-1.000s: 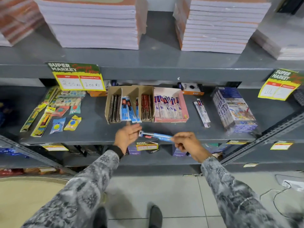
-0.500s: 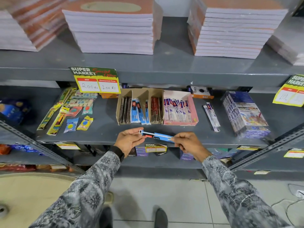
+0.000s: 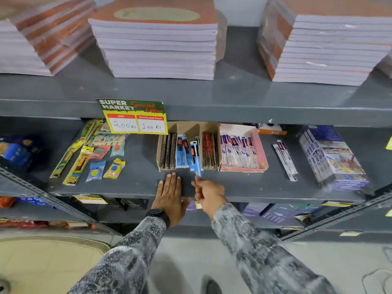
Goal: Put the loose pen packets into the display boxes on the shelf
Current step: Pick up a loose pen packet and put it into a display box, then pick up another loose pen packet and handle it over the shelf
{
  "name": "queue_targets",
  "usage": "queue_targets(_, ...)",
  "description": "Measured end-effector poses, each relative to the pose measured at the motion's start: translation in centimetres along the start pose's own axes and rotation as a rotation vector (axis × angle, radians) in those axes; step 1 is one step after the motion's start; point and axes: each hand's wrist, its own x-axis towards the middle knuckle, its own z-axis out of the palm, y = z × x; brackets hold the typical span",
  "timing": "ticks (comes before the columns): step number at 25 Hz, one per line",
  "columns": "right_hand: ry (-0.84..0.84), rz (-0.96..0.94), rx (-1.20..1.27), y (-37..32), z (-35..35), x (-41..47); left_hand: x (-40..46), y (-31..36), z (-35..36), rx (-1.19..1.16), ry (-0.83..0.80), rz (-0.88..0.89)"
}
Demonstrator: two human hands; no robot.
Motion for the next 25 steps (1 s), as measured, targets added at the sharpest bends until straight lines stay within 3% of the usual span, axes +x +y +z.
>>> queue_targets(5,-0.068,-0.018,0.088,-1.6,4.2,1.5,0.3,-0.4,-0.1,0.005,-0.039,0.008)
queue_targets(11,-0.020,-0.288,-0.210,0.3,-4.5,0.8,-0.1,0.1,-0.5,-0.059,-0.022,-0.020)
queue_targets(13,0.087,-0.512,-0.463,-0.9,-9.8,0.8,0.0,0.9,-0.3,-0.087,0.026,0.031)
queue_targets(16,0.467,-0.776,-0.965,-4.9,-17.3,0.7,0.9,3.6,0.0,-0.108,0.011,0.137)
queue_targets(19,0.701,-0.752,-1.039,-9.7,-21.6,1.8,1.7,5.0,0.3,-0.059,-0.034,0.110)
queue_targets(25,0.729,-0.551,-1.156,-14.1,-23.3,3.9,2.0,4.7,0.3,-0.047,-0.057,0.136)
